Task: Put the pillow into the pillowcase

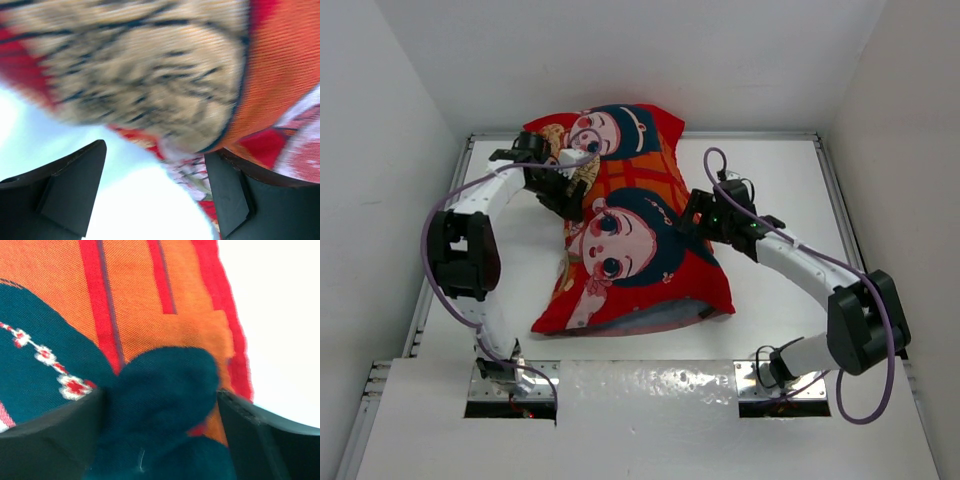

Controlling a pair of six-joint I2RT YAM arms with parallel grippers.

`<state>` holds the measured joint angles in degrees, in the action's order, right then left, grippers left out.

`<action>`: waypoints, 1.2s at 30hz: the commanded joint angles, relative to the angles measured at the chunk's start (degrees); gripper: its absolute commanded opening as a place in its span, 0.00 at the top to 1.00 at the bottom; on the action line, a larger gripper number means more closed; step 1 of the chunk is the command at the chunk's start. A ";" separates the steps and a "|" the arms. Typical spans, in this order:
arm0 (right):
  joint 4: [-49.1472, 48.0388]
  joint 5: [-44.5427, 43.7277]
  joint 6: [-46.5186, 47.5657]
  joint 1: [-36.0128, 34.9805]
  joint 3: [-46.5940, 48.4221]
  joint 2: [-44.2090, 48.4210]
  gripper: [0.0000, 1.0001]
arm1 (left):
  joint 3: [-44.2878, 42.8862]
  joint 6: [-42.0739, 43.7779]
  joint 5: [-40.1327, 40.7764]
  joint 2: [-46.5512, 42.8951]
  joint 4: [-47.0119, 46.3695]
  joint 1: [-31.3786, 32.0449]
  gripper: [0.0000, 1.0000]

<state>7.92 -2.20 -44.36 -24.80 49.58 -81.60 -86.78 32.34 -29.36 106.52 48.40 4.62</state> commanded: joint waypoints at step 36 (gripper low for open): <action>17.66 -30.84 12.45 11.44 2.19 15.95 0.01 | -6.73 -8.96 20.49 -4.74 1.17 -18.25 0.00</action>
<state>28.80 -30.28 -31.51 -13.26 52.66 -67.85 -92.99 24.34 -8.05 104.22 50.06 -13.82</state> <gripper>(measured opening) 0.986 0.997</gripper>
